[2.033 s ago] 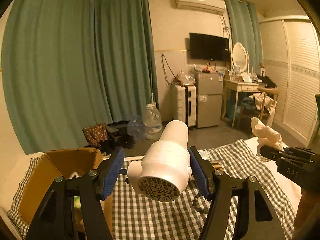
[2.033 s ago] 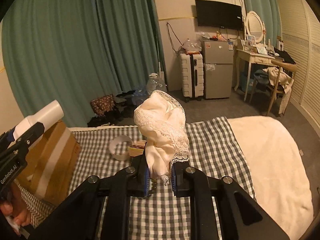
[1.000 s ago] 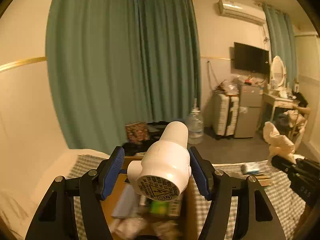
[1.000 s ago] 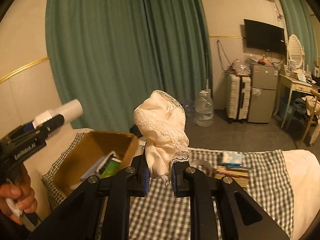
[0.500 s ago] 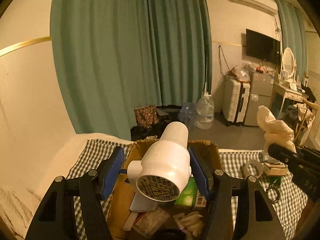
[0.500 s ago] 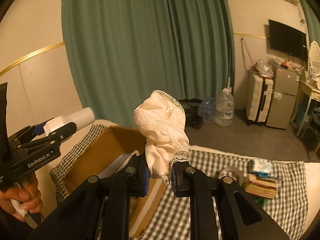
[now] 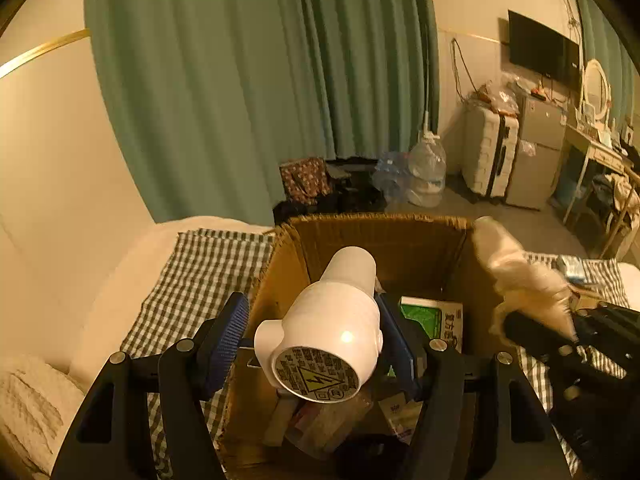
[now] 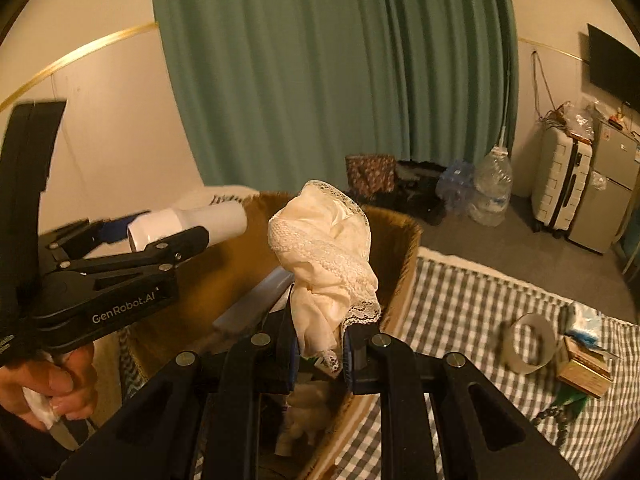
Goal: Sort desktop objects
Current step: 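Carry the hair dryer and lace cloth over the cardboard box with both tools, then open left tool to drop the hair dryer while right tool drops the lace cloth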
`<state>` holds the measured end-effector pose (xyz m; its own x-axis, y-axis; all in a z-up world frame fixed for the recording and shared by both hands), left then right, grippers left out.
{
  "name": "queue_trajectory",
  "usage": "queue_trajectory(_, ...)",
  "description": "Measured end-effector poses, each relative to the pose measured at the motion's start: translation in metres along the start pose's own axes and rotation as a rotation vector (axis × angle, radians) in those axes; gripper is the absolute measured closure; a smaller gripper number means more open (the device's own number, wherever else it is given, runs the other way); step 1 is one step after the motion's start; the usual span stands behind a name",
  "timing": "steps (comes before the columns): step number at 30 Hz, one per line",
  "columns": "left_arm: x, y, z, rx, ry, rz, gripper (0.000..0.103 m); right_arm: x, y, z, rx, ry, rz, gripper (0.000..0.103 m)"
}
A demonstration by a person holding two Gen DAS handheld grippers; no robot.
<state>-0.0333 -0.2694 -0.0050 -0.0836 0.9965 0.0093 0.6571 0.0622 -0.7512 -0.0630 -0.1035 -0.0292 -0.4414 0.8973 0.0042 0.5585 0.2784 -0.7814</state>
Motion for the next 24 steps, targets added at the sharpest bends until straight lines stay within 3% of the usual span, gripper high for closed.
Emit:
queue_trajectory(9, -0.012, 0.011, 0.033, -0.106, 0.011, -0.055, 0.034, -0.012, 0.012, 0.034, -0.063, 0.005, -0.037, 0.083)
queue_trajectory(12, -0.011, 0.009, 0.03, -0.088, 0.031, -0.056, 0.021, -0.01, 0.015, 0.04, -0.071, 0.005, -0.03, 0.073)
queue_trajectory(14, -0.01, 0.007, 0.027, -0.074, 0.04, -0.049, 0.02, -0.01, 0.015, 0.04, -0.067, 0.001, -0.015, 0.061)
queue_trajectory(16, -0.007, 0.005, 0.025, -0.064, 0.039, -0.041, 0.019, -0.009, 0.013, 0.039, -0.058, 0.0, -0.004, 0.058)
queue_trajectory(18, -0.006, 0.003, 0.022, -0.052, 0.033, -0.039, 0.019, -0.008, 0.012, 0.035, -0.048, 0.022, -0.004, 0.047)
queue_trajectory(24, -0.009, -0.004, 0.009, -0.011, 0.045, -0.06, 0.014, 0.006, 0.01, 0.018, -0.029, 0.052, 0.061, 0.045)
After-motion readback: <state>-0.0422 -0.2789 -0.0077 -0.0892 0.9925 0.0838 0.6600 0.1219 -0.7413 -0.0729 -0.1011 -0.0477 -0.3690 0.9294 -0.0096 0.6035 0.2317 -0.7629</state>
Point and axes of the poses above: each gripper's, at about its wrist camera, not at the fingertips, and z roughly the way its jaws point, x to its right, y to its underside, the point moved 1 cm from there along z, roughly the way its jaws point, and after that the axes turned 12 degrees about y, right-handed, at the moved point
